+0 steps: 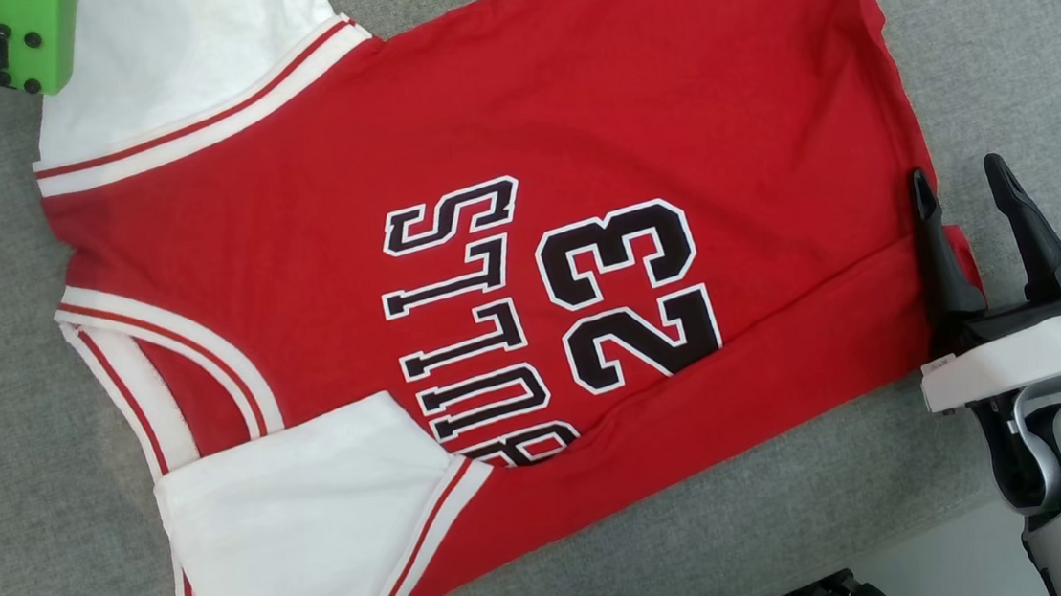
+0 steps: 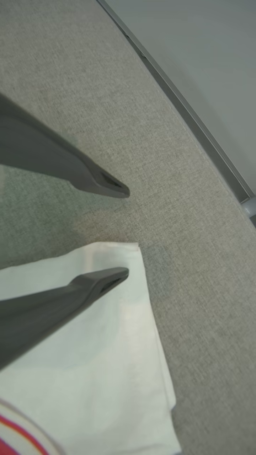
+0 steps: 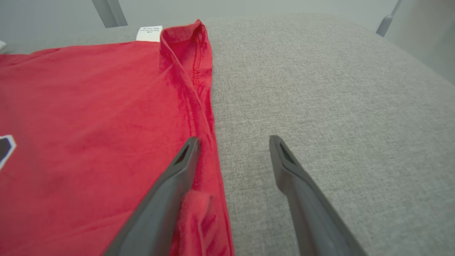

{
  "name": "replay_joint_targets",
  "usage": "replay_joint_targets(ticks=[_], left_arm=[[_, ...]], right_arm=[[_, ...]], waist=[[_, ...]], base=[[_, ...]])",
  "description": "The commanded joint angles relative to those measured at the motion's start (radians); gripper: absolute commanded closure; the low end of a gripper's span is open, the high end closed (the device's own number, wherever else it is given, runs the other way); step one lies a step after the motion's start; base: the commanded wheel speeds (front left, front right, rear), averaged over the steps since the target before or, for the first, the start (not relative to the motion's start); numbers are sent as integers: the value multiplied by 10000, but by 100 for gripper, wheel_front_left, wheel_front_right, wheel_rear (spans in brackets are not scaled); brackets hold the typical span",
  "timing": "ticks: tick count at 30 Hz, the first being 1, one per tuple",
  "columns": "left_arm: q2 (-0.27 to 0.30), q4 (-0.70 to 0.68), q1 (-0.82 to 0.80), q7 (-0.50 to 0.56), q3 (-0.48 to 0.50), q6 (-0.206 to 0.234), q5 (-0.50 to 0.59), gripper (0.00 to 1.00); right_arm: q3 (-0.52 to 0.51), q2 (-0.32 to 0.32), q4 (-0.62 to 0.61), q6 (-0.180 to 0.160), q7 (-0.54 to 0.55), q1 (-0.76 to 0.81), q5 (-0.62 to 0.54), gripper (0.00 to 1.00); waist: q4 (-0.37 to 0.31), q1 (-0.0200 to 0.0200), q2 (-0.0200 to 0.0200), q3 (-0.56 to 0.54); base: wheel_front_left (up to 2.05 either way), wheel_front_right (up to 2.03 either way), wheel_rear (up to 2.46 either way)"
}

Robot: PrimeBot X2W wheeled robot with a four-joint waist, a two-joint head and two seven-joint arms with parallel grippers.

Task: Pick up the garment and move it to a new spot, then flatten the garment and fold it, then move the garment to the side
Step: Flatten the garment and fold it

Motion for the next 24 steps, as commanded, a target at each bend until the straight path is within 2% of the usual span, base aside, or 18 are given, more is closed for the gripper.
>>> replay_joint_targets(ticks=[1, 8, 9, 11, 12, 14, 15, 16, 19, 24], left_arm=[[114, 135, -172, -83, -74, -34, 73, 0], [121, 518, -374, -225, -419, -35, -48, 1], [113, 537, -399, -230, -484, -36, -112, 13], [90, 574, -404, -226, -596, -36, -222, 53], [100, 596, -416, -213, -633, -36, -252, 62], [144, 643, -471, -261, -705, -31, -338, 75], [170, 669, -471, -252, -761, -30, -386, 92], [187, 693, -463, -227, -803, -30, -428, 100], [224, 702, -458, -219, -957, -30, -592, 100], [196, 186, -401, -1060, -1175, -30, -932, 100]], right_arm=[[2, 42, -46, -18, -31, 4, -59, 0], [45, 95, -39, -18, -32, 5, -63, 0], [28, 93, -40, -18, -32, 17, -57, 0], [21, 99, -39, -18, -33, 16, -41, 0], [22, 103, -39, -18, -33, 5, -34, 0], [18, 116, -56, -18, -33, -41, -19, 0], [-16, 123, -77, -18, -33, -70, -39, 0], [-31, 124, -84, -18, -34, -81, -58, 0], [-124, 87, -113, -18, -33, -114, -121, 0], [-181, -94, -234, -18, -33, -433, 105, 0]], waist=[[-83, -1, 0, 48], [-185, -1, 0, 62], [-192, -1, 0, 71], [-215, -1, 0, 90], [-231, -1, 0, 99], [-276, -1, 0, 129], [-299, -1, 0, 139], [-312, -1, 0, 142], [-306, -1, 0, 115], [-106, -1, 0, -182]], base=[[0, 0, 0], [0, 0, 0], [0, 0, 0], [0, 0, 0], [0, 0, 0], [0, 0, 0], [0, 0, 0], [0, 0, 0], [0, 0, 0], [0, 0, 0]])
